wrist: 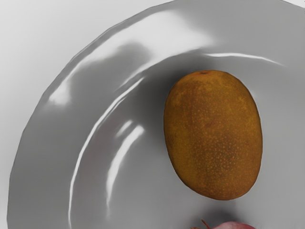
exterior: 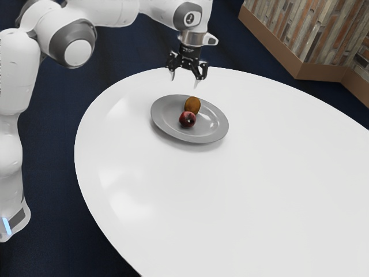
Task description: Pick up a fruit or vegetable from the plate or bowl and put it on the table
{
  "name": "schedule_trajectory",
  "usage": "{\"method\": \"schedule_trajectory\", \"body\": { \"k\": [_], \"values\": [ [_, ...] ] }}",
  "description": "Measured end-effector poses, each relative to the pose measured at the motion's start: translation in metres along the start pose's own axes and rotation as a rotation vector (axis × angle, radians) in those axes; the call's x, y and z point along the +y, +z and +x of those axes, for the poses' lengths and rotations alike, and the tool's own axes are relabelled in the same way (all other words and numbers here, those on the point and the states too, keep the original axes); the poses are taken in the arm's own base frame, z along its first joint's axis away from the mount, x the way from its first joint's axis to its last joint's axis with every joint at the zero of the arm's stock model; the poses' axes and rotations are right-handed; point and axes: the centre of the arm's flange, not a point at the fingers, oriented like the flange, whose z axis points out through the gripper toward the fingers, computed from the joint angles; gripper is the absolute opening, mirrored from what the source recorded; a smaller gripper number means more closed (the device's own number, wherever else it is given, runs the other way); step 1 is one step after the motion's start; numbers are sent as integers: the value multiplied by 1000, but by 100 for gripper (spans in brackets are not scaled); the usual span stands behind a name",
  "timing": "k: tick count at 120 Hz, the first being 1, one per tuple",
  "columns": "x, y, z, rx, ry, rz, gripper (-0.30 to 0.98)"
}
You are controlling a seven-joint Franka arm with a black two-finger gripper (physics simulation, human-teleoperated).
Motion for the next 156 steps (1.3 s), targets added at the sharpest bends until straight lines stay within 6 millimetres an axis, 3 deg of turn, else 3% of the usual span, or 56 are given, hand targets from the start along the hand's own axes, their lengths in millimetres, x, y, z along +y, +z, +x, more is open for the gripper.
{"method": "schedule_trajectory", "body": {
  "k": [16,33,83,118,156],
  "values": [
    [15,24,2,-32,57,-12,69],
    [18,44,9,-62,81,-38,69],
    [29,68,30,-55,136,-53,69],
    [23,79,41,-54,137,-50,69],
    [29,95,44,-65,146,-57,67]
  ]
}}
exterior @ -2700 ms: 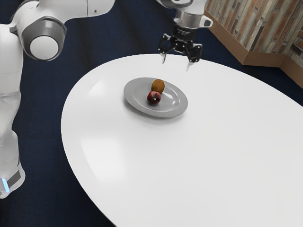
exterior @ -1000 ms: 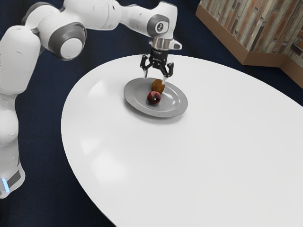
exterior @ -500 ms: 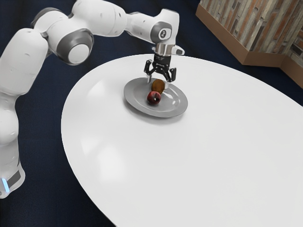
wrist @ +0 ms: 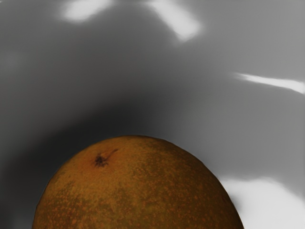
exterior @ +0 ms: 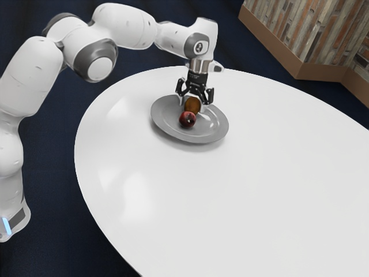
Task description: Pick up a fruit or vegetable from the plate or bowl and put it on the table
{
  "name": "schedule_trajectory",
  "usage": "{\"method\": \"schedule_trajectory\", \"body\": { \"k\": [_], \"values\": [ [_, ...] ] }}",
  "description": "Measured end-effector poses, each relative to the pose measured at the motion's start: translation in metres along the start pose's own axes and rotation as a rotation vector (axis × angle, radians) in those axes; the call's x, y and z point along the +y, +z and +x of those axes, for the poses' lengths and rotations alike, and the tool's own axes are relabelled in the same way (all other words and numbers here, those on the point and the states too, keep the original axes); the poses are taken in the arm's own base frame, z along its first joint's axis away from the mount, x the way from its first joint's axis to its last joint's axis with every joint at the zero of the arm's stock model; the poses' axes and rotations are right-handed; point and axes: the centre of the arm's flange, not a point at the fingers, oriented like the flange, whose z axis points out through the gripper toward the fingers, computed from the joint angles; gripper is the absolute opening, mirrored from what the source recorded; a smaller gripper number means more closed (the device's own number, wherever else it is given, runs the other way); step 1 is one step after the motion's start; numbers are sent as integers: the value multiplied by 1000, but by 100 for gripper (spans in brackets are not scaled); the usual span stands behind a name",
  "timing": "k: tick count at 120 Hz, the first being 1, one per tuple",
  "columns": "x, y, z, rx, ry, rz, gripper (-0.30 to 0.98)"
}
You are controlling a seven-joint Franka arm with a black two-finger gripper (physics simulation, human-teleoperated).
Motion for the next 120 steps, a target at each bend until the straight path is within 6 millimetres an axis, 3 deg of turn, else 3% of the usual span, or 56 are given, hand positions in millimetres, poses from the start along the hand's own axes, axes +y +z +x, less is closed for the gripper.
{"method": "schedule_trajectory", "body": {
  "k": [29,44,58,70,82,107,120],
  "values": [
    [-1,-2,2,16,3,1,34],
    [3,-7,0,31,9,2,31],
    [14,-31,-9,69,30,-13,30],
    [58,-58,-23,128,98,-30,29],
    [124,-67,-52,162,197,-29,32],
    [256,-45,-138,168,378,-31,31],
    [300,-26,-165,168,419,-47,31]
  ]
}}
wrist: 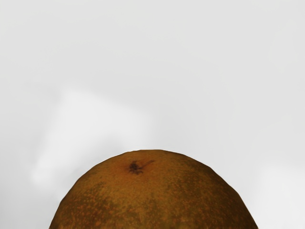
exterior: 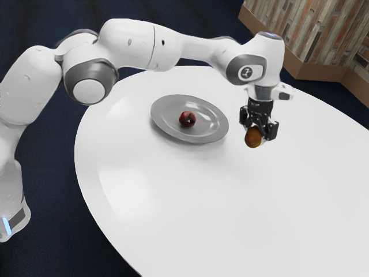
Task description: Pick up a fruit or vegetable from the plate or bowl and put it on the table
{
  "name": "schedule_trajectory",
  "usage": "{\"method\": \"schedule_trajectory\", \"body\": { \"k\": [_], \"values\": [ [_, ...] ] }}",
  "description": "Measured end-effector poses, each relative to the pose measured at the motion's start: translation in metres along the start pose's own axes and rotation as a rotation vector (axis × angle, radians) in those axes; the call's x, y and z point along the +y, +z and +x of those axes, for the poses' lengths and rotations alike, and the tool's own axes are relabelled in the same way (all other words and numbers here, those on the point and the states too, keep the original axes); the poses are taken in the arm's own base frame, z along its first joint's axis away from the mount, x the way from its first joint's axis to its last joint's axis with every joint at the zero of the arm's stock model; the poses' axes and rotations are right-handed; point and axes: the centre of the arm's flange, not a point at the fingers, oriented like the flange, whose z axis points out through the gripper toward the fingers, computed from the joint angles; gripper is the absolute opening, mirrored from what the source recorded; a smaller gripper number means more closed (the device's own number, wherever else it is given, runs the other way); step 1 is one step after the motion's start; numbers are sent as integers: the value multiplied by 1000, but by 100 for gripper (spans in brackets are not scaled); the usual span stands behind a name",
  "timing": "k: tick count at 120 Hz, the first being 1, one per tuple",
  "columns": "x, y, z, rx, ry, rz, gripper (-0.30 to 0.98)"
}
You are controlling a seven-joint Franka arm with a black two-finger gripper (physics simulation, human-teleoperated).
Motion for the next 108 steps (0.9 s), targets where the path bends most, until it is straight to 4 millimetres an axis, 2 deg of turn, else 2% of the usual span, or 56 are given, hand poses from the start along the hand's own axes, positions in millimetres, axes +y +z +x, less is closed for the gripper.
{"method": "schedule_trajectory", "body": {
  "k": [17,30,46,54,61,65,70,80,85,90,100,108],
  "values": [
    [13,7,-1,18,-19,-14,32],
    [15,4,0,32,-40,-23,51],
    [12,-1,-1,39,-70,-31,62],
    [-7,-29,-4,73,-120,-41,64],
    [-8,-81,-17,130,-166,-67,66],
    [-3,-118,-31,161,-196,-82,66],
    [6,-154,-51,181,-243,-93,67],
    [10,-192,-81,148,-403,-84,68],
    [5,-200,-90,108,-512,-83,68],
    [-9,-202,-89,71,-637,-71,68],
    [-38,-199,-84,20,-876,-30,68],
    [-50,-194,-83,-8,-1030,0,68]
  ]
}}
